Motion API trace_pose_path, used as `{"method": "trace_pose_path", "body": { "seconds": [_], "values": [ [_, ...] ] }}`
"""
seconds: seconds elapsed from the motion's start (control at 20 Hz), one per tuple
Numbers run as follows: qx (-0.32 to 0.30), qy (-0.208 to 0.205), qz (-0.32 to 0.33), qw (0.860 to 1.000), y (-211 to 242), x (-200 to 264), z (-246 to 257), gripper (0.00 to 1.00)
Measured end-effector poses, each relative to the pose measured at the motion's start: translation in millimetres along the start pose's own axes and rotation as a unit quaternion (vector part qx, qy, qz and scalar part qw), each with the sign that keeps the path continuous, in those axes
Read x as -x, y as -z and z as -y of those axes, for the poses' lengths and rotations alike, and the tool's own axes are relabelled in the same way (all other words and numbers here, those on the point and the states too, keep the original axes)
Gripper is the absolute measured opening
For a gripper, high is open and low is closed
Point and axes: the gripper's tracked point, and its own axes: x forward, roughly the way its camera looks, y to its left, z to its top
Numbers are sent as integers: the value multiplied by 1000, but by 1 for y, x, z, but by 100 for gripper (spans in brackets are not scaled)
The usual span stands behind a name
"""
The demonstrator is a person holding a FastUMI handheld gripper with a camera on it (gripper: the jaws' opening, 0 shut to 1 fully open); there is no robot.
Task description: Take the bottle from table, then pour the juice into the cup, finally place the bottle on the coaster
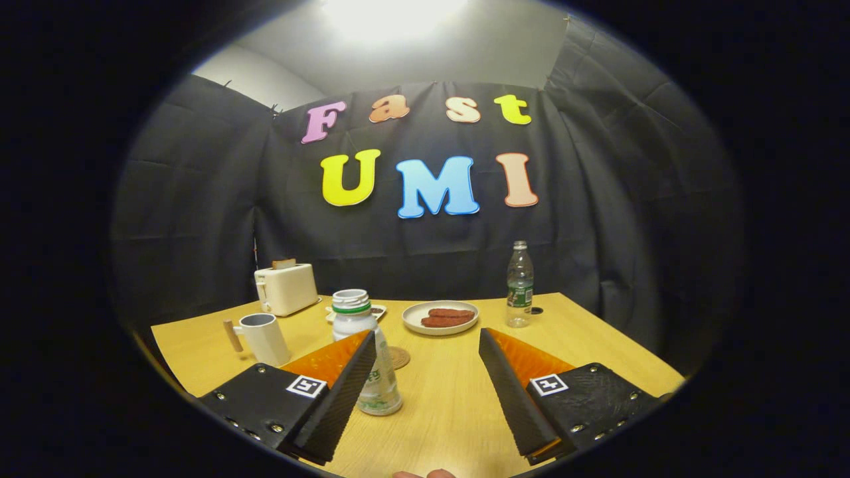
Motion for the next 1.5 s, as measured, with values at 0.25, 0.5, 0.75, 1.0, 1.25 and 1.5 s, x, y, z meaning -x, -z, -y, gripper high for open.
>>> {"method": "trace_pose_path", "body": {
  "seconds": [0.25, 0.5, 0.75, 1.0, 1.25, 1.5],
  "values": [
    [2, -22, -25, 999, 26, -20, -36, 96],
    [5, -14, -43, 999, 45, -52, -44, 96],
    [3, 6, -61, 998, 58, -80, -40, 96],
    [7, 32, -68, 997, 66, -99, -39, 96],
    [22, 49, -65, 996, 65, -105, -37, 83],
    [49, 45, -76, 995, 62, -112, -44, 72]
  ]
}}
